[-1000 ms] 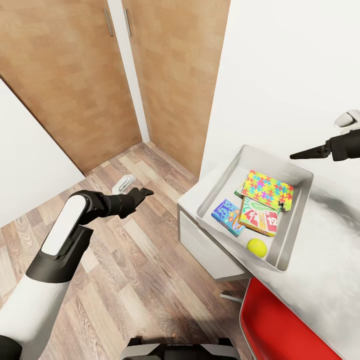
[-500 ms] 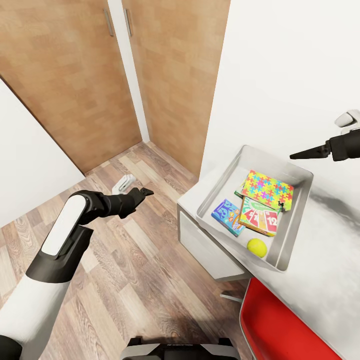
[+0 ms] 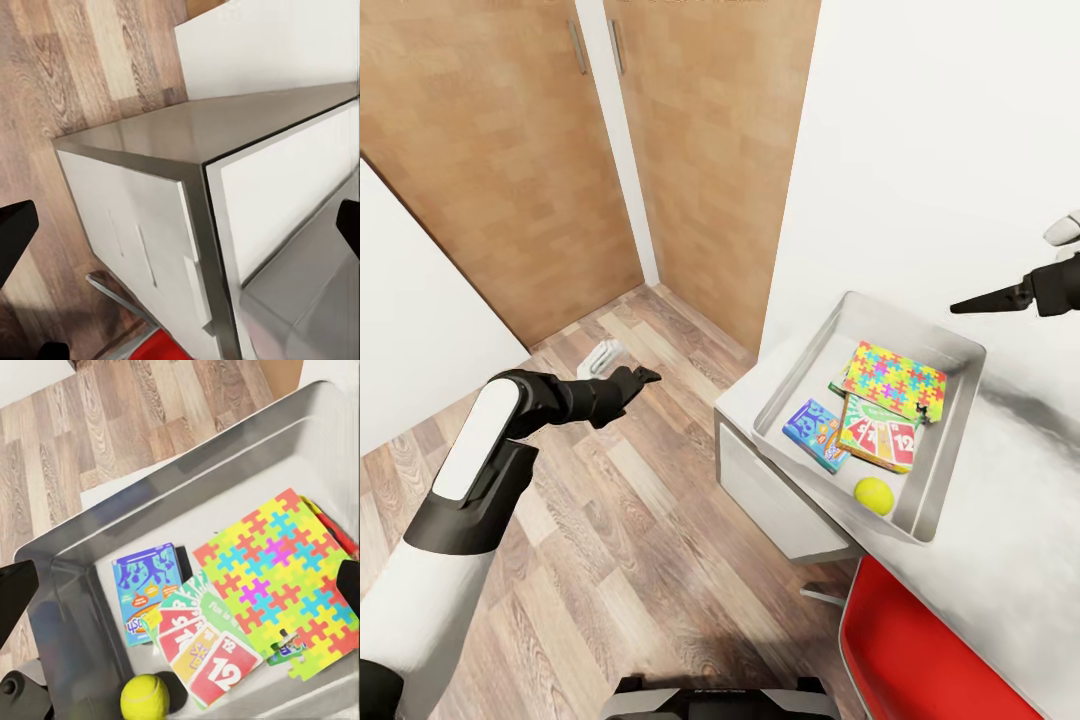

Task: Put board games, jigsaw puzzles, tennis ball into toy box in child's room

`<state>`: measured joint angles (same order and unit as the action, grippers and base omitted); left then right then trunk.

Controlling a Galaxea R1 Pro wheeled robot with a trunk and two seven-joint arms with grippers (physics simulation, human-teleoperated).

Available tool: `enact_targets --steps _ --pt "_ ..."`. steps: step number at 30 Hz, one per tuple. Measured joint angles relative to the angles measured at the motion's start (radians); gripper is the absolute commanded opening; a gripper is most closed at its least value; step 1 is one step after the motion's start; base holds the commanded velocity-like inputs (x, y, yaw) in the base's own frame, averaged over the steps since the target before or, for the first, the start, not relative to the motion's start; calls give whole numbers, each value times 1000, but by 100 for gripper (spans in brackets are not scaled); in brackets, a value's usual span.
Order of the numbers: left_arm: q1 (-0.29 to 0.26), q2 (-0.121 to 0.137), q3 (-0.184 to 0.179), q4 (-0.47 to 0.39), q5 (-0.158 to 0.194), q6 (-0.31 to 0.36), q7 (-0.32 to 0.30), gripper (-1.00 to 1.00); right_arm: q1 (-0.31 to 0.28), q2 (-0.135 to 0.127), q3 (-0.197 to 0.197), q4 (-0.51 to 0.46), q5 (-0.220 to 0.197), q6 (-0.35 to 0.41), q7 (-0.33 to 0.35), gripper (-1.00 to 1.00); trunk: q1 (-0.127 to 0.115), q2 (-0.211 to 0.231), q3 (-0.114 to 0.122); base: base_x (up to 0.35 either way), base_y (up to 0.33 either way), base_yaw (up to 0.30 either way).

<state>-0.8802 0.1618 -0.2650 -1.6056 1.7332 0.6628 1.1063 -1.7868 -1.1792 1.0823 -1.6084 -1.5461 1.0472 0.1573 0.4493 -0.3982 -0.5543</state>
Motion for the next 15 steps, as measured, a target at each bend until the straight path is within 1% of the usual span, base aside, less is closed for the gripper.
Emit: enact_targets --steps 10,15 --pt "-17 0 56 -1 56 8 17 100 -52 -10 6 -1 -1 0 -15 100 0 0 13 0 0 0" --pt "-20 -2 82 -1 62 10 20 100 -58 -12 7 -1 -1 0 -17 100 0 0 21 0 0 0"
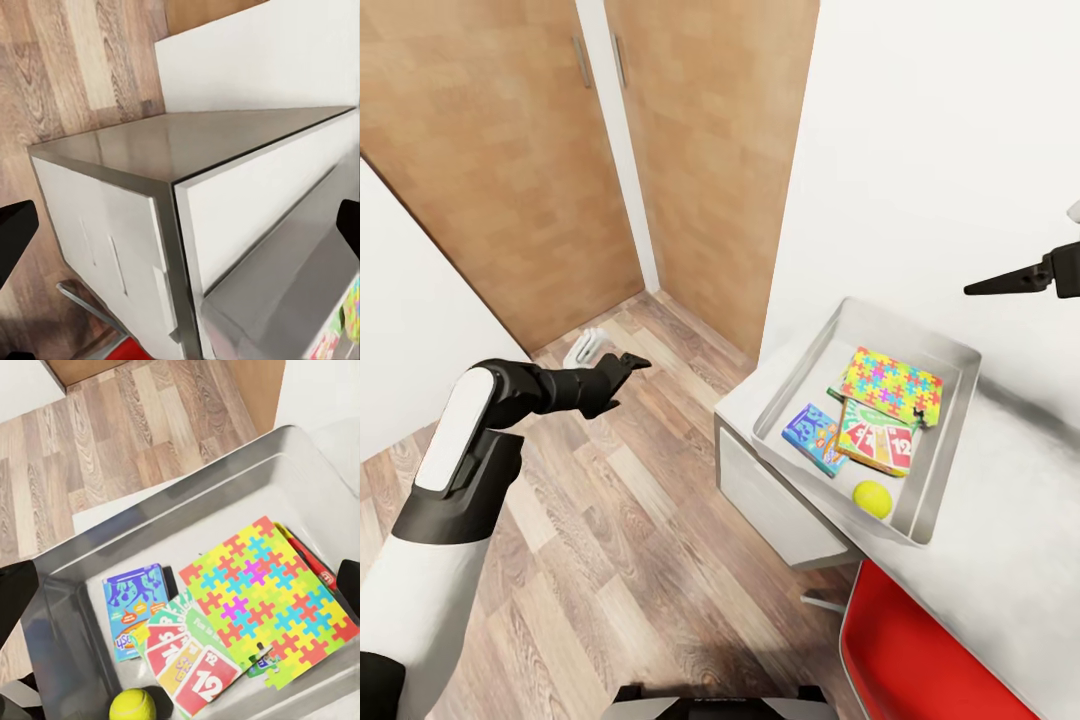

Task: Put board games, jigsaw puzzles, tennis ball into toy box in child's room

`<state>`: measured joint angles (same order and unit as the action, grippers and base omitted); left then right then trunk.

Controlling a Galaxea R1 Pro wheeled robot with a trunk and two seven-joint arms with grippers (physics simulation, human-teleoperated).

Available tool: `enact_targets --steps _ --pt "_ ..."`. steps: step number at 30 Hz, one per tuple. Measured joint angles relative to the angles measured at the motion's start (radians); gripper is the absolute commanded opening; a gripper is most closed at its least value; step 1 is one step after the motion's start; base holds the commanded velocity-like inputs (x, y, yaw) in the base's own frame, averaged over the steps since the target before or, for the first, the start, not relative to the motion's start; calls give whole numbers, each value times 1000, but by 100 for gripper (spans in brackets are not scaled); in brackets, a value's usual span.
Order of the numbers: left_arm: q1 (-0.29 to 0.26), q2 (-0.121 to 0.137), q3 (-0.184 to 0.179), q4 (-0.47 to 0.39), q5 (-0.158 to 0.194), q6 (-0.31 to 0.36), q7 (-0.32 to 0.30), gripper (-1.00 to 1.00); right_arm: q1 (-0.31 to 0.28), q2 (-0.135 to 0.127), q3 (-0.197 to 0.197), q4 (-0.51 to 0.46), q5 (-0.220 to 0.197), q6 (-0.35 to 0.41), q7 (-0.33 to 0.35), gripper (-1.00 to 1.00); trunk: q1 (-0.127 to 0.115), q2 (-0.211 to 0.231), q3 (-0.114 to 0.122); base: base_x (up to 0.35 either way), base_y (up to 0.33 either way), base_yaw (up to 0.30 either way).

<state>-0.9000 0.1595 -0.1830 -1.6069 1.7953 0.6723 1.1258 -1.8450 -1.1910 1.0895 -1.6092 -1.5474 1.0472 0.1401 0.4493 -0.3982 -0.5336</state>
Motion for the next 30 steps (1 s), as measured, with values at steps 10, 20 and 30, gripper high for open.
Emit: enact_targets --steps 10,20,30 --pt "-2 -7 4 0 3 2 0 100 -2 -2 2 0 2 0 -1 100 0 0 16 0 0 0" --pt "-2 -14 5 1 5 3 -1 100 -3 -3 3 1 4 0 -2 100 0 0 33 0 0 0" --pt "-2 -16 5 1 5 3 -3 100 -3 -3 3 1 4 0 -2 100 0 0 49 0 0 0"
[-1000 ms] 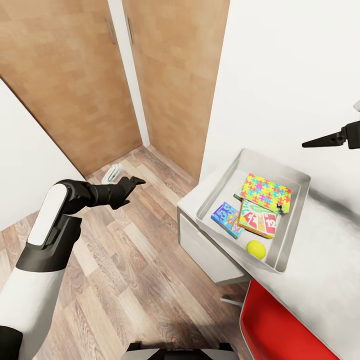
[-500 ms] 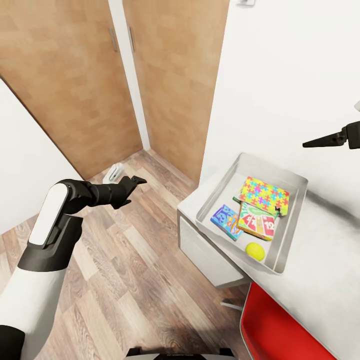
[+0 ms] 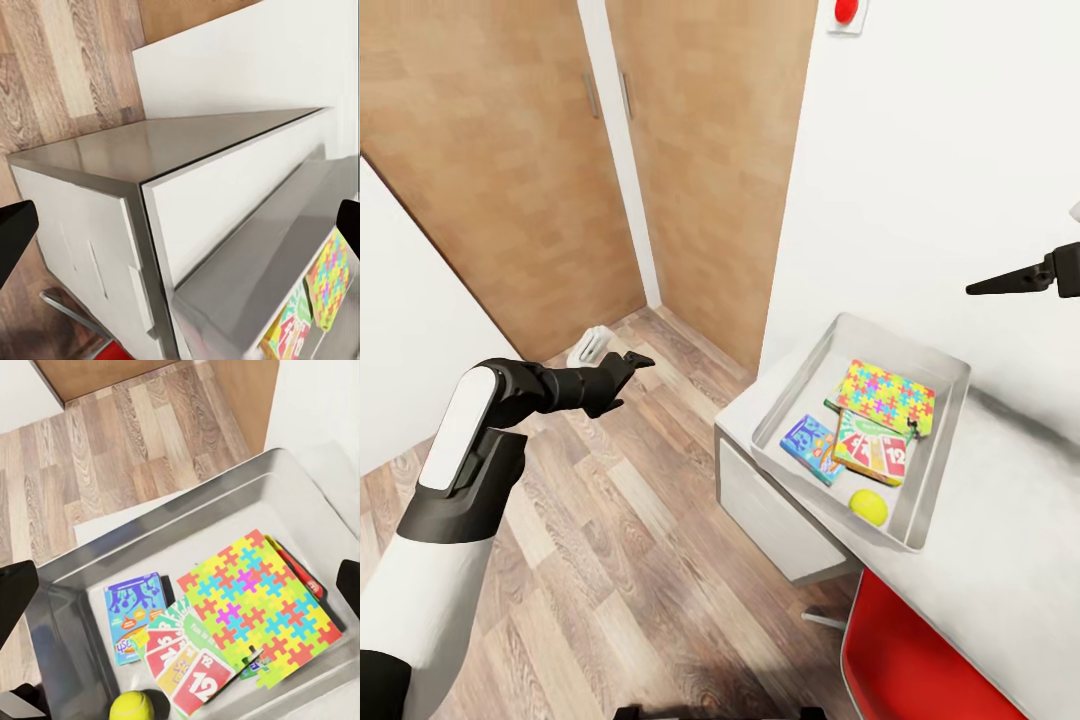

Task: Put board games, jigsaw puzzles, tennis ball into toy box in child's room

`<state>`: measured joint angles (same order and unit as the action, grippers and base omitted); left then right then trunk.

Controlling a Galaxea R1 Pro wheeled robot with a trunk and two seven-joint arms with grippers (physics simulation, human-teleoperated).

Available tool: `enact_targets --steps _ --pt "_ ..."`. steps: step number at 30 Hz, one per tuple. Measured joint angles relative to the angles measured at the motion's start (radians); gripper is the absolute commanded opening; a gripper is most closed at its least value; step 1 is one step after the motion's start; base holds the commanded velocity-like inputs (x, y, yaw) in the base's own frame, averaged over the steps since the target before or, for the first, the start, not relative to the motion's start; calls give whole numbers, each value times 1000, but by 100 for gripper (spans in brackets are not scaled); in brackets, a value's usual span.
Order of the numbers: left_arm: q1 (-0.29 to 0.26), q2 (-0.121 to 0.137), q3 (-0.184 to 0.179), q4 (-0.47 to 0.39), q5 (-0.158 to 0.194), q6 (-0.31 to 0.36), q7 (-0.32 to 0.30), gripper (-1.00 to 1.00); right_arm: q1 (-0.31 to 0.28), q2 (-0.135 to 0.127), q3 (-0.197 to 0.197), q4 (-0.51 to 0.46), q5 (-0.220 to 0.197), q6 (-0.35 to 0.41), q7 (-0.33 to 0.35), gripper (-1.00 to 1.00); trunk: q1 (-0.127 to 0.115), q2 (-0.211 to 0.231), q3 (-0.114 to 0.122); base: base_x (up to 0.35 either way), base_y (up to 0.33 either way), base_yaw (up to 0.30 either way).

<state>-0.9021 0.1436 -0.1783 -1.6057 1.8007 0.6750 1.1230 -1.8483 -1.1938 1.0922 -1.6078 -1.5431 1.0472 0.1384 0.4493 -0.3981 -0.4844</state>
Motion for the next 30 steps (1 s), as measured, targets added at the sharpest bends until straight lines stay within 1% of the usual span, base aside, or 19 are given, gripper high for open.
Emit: enact_targets --steps 16,20,22,24,30 --pt "-1 -19 0 1 -1 0 -3 100 0 -2 0 0 0 0 0 100 0 0 27 0 0 0" --pt "-1 -24 0 1 -1 0 -3 100 0 -8 1 -1 0 0 0 100 0 0 33 0 0 -8" --pt "-1 -30 0 1 -1 0 -3 100 1 -18 1 -1 0 0 0 100 0 0 36 0 0 -41" --pt "-1 -32 0 1 -1 0 -3 100 1 -22 1 -1 0 0 0 100 0 0 40 0 0 -67" --pt "-2 -39 -1 1 -2 1 -3 100 1 -33 2 -1 0 0 1 100 0 0 49 0 0 -133"
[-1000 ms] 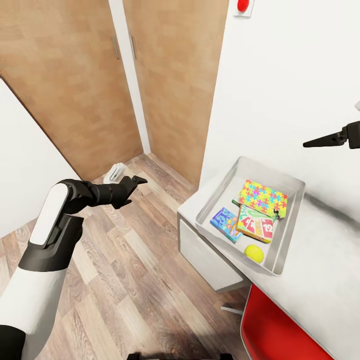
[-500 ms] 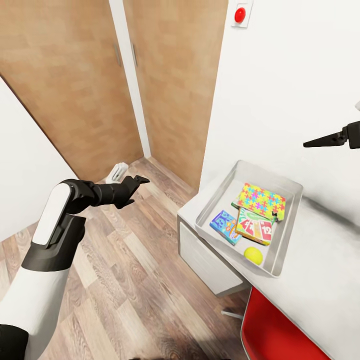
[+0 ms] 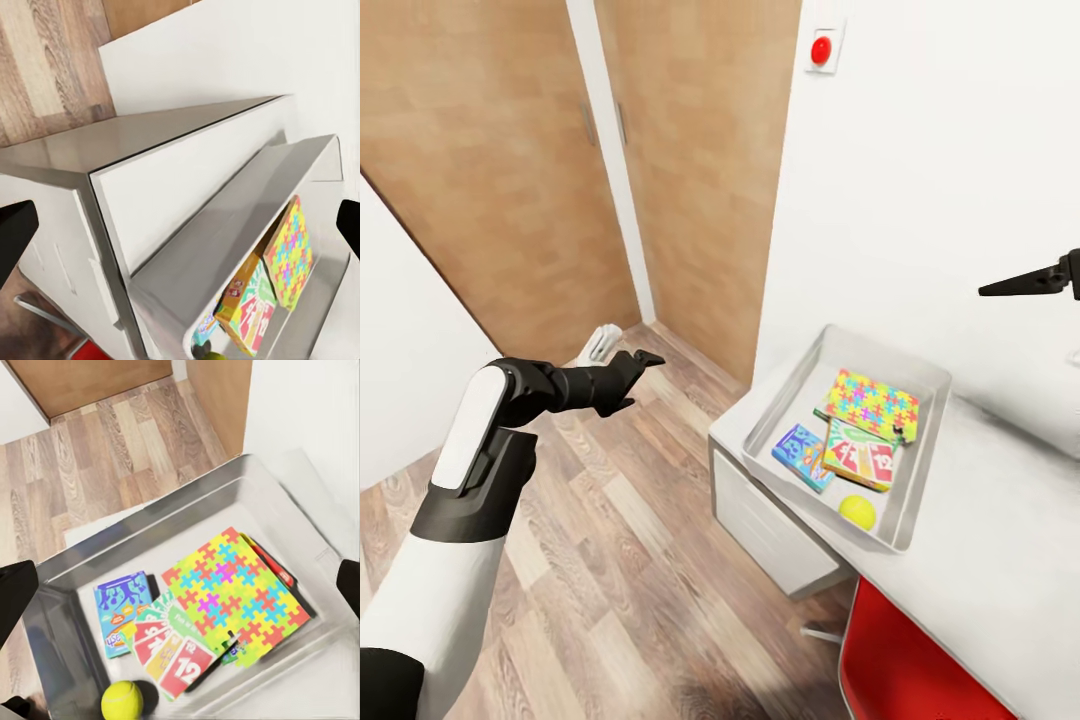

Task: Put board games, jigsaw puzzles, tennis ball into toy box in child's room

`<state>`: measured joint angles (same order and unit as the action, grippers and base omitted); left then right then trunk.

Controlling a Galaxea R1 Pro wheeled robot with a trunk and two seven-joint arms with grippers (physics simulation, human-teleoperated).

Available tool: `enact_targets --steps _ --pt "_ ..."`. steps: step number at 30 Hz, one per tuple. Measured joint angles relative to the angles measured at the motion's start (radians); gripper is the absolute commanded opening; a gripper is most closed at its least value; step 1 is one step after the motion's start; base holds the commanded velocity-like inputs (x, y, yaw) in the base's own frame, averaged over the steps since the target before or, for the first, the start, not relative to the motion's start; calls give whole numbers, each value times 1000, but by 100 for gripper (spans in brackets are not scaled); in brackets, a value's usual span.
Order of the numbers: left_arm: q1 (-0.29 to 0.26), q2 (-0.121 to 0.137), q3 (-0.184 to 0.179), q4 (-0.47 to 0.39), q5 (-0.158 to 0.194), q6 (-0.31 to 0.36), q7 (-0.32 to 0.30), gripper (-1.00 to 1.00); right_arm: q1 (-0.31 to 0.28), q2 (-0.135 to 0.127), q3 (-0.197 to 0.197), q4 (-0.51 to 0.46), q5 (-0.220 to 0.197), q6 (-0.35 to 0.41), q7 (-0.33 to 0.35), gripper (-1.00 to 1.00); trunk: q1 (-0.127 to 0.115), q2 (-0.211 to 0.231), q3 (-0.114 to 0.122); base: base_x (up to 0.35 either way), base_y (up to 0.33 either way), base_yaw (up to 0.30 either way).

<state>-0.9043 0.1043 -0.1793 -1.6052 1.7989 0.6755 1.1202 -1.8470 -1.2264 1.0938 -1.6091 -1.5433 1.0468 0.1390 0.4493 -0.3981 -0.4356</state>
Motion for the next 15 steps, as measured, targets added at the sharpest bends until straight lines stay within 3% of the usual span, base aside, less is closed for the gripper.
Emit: enact_targets --steps 15 --pt "-8 -26 -17 -2 -3 2 -3 100 1 -22 0 0 0 0 1 100 0 0 19 0 0 -211"
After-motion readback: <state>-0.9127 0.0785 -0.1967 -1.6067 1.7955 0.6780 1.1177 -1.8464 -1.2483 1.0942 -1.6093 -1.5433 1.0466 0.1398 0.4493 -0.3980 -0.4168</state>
